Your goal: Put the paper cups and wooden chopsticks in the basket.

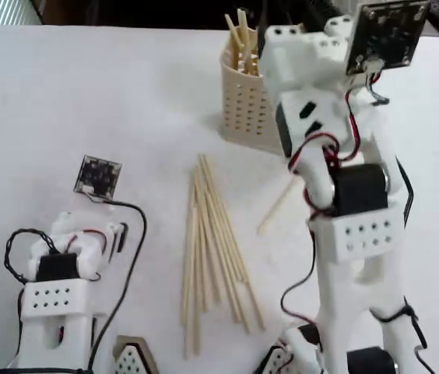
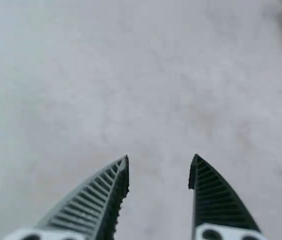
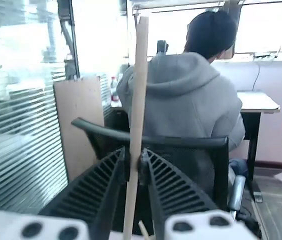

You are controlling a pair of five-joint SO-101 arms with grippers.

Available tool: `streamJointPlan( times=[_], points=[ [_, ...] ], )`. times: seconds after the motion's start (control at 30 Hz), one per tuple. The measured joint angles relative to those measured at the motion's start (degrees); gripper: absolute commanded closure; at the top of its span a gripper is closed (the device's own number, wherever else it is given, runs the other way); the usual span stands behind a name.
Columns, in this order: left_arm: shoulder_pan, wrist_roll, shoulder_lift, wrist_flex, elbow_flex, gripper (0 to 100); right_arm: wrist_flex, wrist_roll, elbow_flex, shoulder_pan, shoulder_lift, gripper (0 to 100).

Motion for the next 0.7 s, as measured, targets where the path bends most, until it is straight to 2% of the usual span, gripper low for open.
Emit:
streamJointPlan(
  times=[0.1, 0.3, 0.5, 0.7],
  points=[
    [0.0, 0.0, 0.0, 0.0, 0.0, 80, -4.5, 0.0, 0.0, 1.9, 5.8, 98.1],
    [0.0, 0.0, 0.0, 0.0, 0.0, 80, -5.7, 0.0, 0.1, 3.7, 15.1, 97.2],
    [0.0, 0.0, 0.0, 0.0, 0.0, 80, -2.2, 3.3, 0.1, 3.7, 18.6, 78.5],
    [0.0, 0.0, 0.0, 0.0, 0.0, 80, 6.7, 4.1, 0.1, 3.7, 13.6, 83.8]
  ],
)
